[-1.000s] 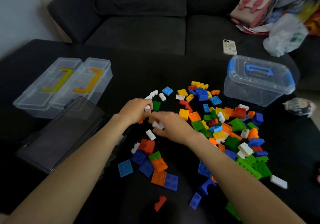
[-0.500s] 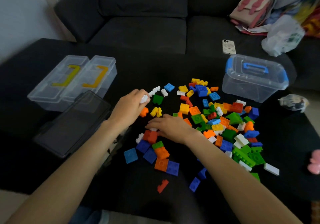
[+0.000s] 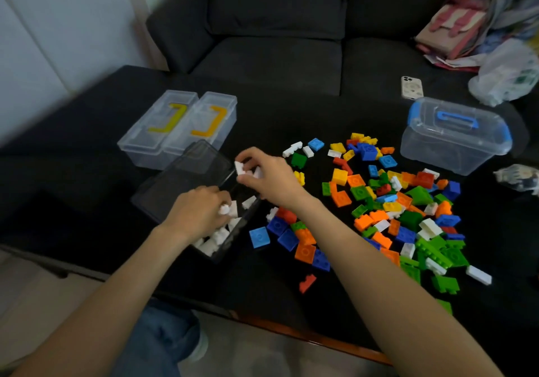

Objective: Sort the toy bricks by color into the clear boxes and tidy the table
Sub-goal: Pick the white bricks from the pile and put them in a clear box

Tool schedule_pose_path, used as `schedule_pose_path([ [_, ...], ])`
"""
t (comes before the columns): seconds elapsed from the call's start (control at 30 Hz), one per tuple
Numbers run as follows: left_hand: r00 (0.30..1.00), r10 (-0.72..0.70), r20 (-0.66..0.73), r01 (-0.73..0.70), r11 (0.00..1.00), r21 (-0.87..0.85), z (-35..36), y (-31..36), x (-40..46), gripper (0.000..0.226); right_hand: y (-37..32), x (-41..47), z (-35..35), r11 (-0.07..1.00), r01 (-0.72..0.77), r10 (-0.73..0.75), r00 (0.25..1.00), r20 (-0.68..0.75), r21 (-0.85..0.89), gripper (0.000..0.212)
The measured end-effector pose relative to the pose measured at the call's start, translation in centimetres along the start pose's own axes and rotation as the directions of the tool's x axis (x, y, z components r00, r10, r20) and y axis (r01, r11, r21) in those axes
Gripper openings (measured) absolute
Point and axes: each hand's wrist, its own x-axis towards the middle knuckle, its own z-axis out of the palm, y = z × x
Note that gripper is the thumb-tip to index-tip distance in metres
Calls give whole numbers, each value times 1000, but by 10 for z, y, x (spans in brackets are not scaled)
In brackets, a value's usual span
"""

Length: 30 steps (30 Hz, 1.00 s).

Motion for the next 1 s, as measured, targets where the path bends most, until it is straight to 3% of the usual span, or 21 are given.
schedule_pose_path([
  [0.1, 1000, -3, 14, 4, 993, -115, 0, -12, -14, 38, -11, 18, 23, 963, 45, -12, 992, 125, -264, 32],
  [0.2, 988, 5, -155, -33, 984, -176, 1, -18, -26, 27, -11, 24, 38, 898, 69, 58, 961, 272, -435, 31],
  [0.3, 940, 42, -338, -115, 973, -199, 2, -9, -26, 20, -10, 21, 41, 930, 50, 35, 974, 225, -363, 33],
  [0.5, 895, 188, -405, -263, 955, -137, 4, 26, -3, 29, 3, 0, 10, 967, -14, 27, 998, 50, -254, 31],
  [0.63, 909, 339, -241, -349, 937, 1, 8, 59, 22, 36, 41, -27, -38, 950, -148, 123, 987, -107, -276, 34],
  [0.8, 923, 379, 66, -384, 905, 183, 11, 78, 54, 40, 92, -53, -77, 890, -287, 259, 958, -125, -353, 36],
  [1.0, 922, 387, 34, -388, 918, 78, 7, 79, 71, 36, 125, -53, -76, 842, -264, 267, 962, -63, -470, 44],
])
